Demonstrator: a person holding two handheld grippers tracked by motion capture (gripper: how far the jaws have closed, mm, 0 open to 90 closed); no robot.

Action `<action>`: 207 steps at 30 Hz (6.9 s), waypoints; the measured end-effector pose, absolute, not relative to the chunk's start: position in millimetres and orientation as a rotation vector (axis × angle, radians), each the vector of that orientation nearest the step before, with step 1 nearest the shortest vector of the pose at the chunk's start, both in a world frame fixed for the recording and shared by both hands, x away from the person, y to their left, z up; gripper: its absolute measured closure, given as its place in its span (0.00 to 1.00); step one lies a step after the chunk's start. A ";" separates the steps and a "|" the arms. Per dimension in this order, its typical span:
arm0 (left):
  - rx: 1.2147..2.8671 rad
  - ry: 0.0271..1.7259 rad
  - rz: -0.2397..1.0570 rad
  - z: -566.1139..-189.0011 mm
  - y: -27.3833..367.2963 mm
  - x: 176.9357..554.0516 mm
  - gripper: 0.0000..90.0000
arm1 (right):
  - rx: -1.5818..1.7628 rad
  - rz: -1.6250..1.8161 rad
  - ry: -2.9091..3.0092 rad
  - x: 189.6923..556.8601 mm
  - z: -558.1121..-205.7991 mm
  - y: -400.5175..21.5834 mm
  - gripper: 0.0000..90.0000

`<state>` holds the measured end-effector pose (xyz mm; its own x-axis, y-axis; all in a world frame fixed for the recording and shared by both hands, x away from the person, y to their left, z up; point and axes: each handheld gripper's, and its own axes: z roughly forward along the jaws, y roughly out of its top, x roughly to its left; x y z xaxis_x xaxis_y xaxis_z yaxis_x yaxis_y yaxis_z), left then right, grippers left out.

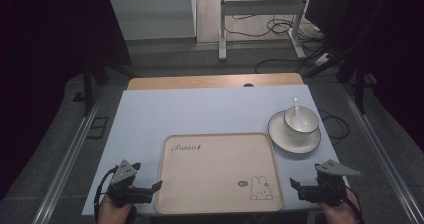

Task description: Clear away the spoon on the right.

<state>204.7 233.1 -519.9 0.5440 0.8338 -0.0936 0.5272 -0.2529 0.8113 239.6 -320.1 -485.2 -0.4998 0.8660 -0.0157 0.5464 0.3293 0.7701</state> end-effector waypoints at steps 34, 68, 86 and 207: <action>1.917 1.107 0.455 -519.8 233.9 203.9 0.00 | 1.204 1.046 2.191 286.4 -451.3 -318.0 0.01; 1.919 1.107 0.455 -519.9 233.6 203.8 0.01 | 1.291 0.987 2.181 368.0 -430.7 -318.2 0.01; 1.925 1.105 0.456 -519.8 233.9 203.8 0.01 | 1.357 0.894 2.153 407.7 -426.9 -317.1 0.31; 1.939 1.099 0.469 -519.6 232.4 202.5 0.01 | 1.173 0.839 2.538 331.1 -391.1 -261.2 0.83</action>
